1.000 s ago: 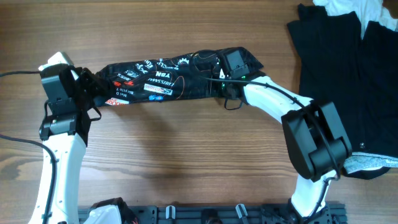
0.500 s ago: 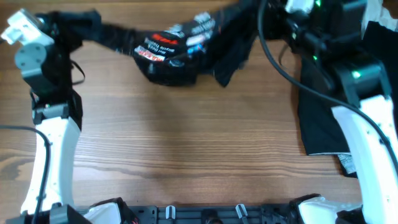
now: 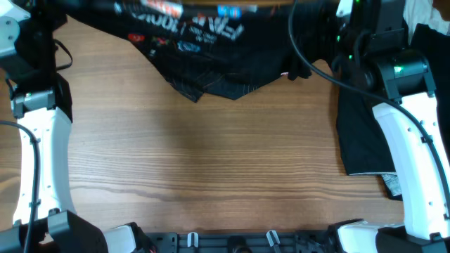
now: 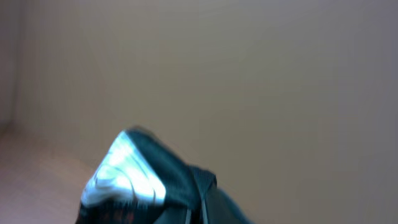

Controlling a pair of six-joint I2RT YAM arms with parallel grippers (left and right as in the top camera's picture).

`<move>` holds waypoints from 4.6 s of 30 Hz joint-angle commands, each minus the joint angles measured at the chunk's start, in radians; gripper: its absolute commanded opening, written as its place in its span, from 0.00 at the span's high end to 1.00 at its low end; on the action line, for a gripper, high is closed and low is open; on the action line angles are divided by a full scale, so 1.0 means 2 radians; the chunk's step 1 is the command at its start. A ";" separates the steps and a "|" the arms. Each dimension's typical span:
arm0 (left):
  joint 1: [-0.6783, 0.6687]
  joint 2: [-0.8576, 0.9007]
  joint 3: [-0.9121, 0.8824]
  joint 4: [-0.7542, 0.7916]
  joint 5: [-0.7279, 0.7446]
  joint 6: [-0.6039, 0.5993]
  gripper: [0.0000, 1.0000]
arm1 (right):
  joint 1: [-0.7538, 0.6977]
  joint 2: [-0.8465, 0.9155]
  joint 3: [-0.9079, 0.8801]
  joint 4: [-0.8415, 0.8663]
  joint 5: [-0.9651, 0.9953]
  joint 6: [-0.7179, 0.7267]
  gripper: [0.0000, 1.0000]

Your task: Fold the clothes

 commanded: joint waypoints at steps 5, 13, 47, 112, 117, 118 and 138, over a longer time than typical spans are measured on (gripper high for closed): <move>0.003 -0.006 0.004 -0.166 0.065 0.005 0.96 | -0.001 -0.004 -0.001 -0.088 -0.037 -0.013 0.96; -0.004 -0.001 0.004 0.010 0.065 -0.043 0.96 | 0.032 -0.004 -0.001 -0.031 -0.438 -0.119 0.96; -0.158 0.043 -0.020 -0.529 -0.117 -0.036 0.96 | 0.023 0.077 -0.002 -0.109 -0.157 -0.017 0.45; -0.060 0.021 -0.094 -0.586 -0.038 -0.054 0.06 | 0.096 0.241 -0.137 -0.059 -0.275 0.005 0.04; -0.051 0.026 -0.193 -0.487 0.010 -0.054 0.07 | 0.115 0.251 -0.152 -0.017 -0.271 0.050 0.26; -0.051 0.027 -0.211 -0.465 0.033 -0.054 0.10 | 0.115 0.251 -0.152 -0.010 -0.269 0.053 0.38; -0.051 -0.059 -0.209 -0.389 0.058 -0.008 0.96 | 0.149 0.280 -0.152 -0.050 -0.220 0.047 0.32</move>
